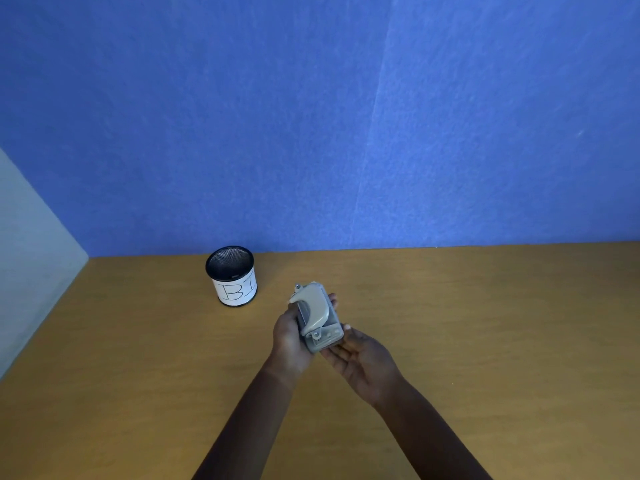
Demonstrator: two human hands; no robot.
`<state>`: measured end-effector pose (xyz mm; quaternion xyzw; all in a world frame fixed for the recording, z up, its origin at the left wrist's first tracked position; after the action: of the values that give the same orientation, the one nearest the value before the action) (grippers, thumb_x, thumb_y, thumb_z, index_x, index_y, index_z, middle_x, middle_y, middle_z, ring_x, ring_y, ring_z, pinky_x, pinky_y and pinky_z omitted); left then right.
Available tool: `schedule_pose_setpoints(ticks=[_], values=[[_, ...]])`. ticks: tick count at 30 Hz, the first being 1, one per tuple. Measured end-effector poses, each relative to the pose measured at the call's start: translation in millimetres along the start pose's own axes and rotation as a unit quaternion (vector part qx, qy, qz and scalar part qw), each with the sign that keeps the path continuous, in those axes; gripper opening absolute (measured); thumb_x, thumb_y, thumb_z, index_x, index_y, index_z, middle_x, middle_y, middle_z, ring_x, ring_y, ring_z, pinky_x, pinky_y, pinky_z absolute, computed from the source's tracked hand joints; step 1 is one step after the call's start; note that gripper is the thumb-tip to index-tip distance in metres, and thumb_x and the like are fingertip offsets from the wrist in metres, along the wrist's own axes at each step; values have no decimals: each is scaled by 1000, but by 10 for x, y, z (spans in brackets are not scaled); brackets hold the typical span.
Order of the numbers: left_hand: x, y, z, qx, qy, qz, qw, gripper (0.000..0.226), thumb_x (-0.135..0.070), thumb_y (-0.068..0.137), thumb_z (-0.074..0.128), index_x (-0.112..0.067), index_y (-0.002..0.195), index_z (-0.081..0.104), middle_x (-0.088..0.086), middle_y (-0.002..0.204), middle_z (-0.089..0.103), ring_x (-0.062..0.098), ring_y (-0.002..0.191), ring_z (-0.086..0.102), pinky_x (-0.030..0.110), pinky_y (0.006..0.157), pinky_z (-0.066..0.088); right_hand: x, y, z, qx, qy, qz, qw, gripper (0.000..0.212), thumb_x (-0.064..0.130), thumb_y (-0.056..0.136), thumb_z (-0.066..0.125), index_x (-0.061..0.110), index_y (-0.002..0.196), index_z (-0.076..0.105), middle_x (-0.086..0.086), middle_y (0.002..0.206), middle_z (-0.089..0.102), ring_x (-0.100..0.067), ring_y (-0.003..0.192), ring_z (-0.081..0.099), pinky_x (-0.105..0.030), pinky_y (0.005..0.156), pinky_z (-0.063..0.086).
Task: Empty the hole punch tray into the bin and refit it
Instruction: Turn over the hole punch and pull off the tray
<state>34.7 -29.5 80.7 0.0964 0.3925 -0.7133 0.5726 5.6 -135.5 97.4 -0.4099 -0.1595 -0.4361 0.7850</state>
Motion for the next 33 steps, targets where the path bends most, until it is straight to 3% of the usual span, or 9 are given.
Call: schedule_pose_setpoints(ticks=[3, 8, 13, 16, 18, 23, 28, 31, 33], values=[[2, -2, -43, 2, -15, -2, 1000, 44, -25, 100, 24, -7, 90, 63, 8, 72, 75, 20, 84, 63, 36, 77, 50, 86, 6, 12, -44, -146, -56, 987, 23, 10, 98, 39, 4, 95, 61, -8, 82, 71, -15, 75, 68, -21, 60, 59], [6, -23, -46, 5, -8, -14, 1000, 47, -32, 99, 26, -8, 81, 62, 5, 54, 71, 17, 45, 67, 21, 43, 55, 216, -5, 134, -85, -353, -196, 911, 18, 23, 94, 50, 15, 88, 65, -9, 98, 67, -24, 92, 64, -40, 82, 54], [-3, -47, 12, -12, 36, -48, 998, 50, -45, 95, 30, -9, 85, 63, 9, 65, 69, 20, 56, 66, 26, 54, 55, 238, -15, 250, -67, -510, -221, 829, 25, 18, 87, 59, -4, 96, 66, -29, 95, 68, -39, 87, 66, -46, 75, 53], [-31, -79, 37, -38, 60, -69, 995, 50, -44, 95, 30, -7, 85, 62, 13, 79, 60, 25, 70, 58, 34, 66, 46, 229, -25, 233, -61, -516, -205, 829, 22, 16, 88, 57, 1, 102, 66, -23, 96, 70, -26, 80, 64, -39, 72, 53], [-39, -87, 28, -51, 66, -68, 994, 49, -41, 96, 31, -5, 81, 61, 14, 72, 64, 27, 71, 56, 35, 66, 44, 227, -29, 219, -60, -512, -191, 835, 23, 15, 88, 58, 1, 103, 66, -19, 91, 69, -22, 78, 63, -37, 70, 52], [-40, -65, 26, -61, 70, -52, 994, 47, -32, 98, 31, -6, 71, 59, 6, 41, 65, 21, 41, 64, 33, 57, 44, 232, -38, 208, -57, -473, -171, 863, 18, 11, 86, 59, 3, 99, 69, -9, 82, 64, -17, 74, 59, -27, 64, 45], [-37, -35, 3, -55, 61, -52, 995, 46, -28, 97, 29, -4, 71, 59, 8, 42, 65, 28, 56, 60, 32, 57, 44, 242, -33, 189, -49, -438, -151, 885, 17, 8, 85, 60, 6, 98, 71, -10, 83, 66, -20, 77, 61, -33, 70, 48], [-30, -22, 10, -34, 53, -50, 997, 45, -28, 98, 30, -4, 74, 60, 8, 44, 67, 24, 49, 65, 33, 59, 45, 250, -28, 175, -55, -417, -136, 897, 18, 7, 85, 61, 4, 100, 70, -12, 86, 66, -24, 81, 62, -40, 76, 50], [-20, -31, 27, -11, 42, -62, 997, 46, -32, 99, 29, -4, 80, 61, 9, 51, 70, 26, 63, 64, 36, 64, 46, 279, -19, 168, -69, -397, -127, 906, 16, 8, 85, 61, 2, 97, 71, -16, 86, 65, -27, 83, 62, -46, 80, 52]])
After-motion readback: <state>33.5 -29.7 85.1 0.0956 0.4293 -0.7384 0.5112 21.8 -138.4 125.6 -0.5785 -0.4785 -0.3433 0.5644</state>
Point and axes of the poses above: each hand's wrist, its own y-axis towards the middle knuckle, its own z-axis out of the palm, x = y × z, the point moved 2 cm from there along y, towards the middle knuckle
